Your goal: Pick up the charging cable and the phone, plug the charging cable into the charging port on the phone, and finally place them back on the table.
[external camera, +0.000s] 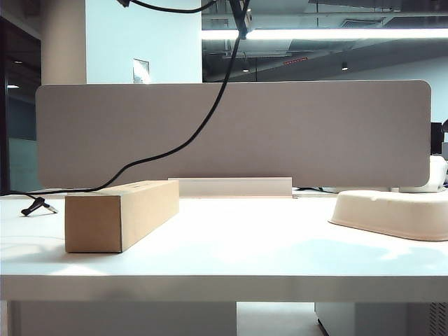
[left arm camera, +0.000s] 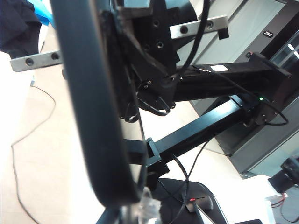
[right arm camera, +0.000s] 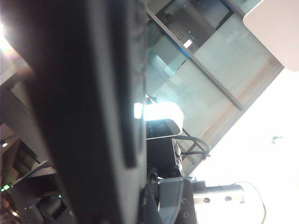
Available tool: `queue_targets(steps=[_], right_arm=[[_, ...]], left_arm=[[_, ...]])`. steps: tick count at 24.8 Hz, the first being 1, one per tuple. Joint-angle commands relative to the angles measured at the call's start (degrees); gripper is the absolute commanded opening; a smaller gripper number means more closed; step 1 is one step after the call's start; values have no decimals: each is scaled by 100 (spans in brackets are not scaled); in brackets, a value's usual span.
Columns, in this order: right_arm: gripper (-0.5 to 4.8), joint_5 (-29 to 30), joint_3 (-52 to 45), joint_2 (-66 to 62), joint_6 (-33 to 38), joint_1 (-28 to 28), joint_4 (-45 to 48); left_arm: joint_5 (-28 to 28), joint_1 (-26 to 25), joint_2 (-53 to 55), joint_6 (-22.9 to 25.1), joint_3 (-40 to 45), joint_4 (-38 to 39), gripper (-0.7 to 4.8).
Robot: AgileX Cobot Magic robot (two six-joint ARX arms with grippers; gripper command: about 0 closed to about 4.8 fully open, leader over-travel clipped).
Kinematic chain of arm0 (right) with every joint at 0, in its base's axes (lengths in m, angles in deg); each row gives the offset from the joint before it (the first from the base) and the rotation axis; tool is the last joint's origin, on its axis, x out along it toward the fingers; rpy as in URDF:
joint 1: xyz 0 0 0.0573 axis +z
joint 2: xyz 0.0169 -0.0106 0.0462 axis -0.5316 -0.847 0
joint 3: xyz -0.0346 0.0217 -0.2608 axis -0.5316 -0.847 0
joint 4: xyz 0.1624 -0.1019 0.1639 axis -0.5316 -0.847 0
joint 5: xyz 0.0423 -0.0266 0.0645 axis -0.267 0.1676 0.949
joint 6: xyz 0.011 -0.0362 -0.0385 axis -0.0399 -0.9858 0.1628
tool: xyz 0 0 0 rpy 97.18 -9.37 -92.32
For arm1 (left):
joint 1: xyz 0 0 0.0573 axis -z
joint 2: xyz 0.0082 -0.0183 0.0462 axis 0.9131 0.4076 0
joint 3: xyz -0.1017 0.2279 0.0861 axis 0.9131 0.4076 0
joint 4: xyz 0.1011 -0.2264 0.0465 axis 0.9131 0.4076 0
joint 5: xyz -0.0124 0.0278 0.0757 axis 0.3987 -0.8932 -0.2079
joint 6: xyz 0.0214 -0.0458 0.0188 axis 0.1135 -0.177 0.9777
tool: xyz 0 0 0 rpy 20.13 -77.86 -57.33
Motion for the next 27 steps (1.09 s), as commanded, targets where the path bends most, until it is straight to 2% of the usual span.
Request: queue_targets(steps=[1, 5, 9, 13, 17, 27], right_arm=[[-5, 109, 42, -9, -57, 157, 214], [-5, 195, 37, -63, -245, 267, 4], [-5, 719, 37, -111, -367, 260, -293], [-5, 828, 37, -111, -385, 247, -293], [-5, 815, 37, -118, -389, 249, -293], [-6, 894, 37, -146, -520, 286, -678]], left_arm=[[-63, 0, 2, -234, -22, -293, -6], [-59, -11, 2, -579, -24, -586, -6], [166, -59, 2, -723, -22, -546, -6], [245, -254, 2, -671, -20, -219, -6], [205, -319, 2, -669, -20, -229, -6], [-369, -225, 39, -527, -22, -249, -6]])
